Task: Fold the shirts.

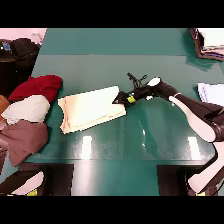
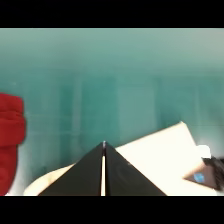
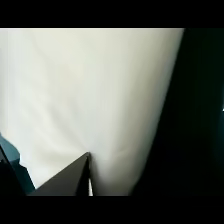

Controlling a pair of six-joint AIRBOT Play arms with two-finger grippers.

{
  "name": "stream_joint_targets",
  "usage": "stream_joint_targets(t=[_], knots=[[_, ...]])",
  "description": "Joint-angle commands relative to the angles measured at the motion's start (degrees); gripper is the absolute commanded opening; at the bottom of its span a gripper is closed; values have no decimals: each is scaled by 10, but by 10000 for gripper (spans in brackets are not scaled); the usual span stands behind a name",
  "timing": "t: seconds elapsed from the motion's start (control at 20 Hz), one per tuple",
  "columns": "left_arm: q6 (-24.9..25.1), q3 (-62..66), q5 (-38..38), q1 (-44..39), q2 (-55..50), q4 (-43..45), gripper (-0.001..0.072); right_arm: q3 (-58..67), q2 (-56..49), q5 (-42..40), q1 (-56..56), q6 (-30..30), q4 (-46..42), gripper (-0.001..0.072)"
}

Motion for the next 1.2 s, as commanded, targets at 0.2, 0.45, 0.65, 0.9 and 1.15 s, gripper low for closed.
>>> stream_joint_targets(t=[0.2,0.45,0.65,0.9,1.15], knots=[[0,-8,-6,-38,0,-29,23,95,-5,5,-34,-5,-8,15],[0,-8,43,-150,0,-28,24,95,110,16,-195,33,-144,15],[0,-8,98,-214,0,-28,24,95,200,20,-384,44,-202,15],[-1,-8,104,-262,0,-27,24,95,236,21,-607,50,-201,15],[-16,-8,121,-264,0,-28,24,95,213,37,-704,74,-196,15]])
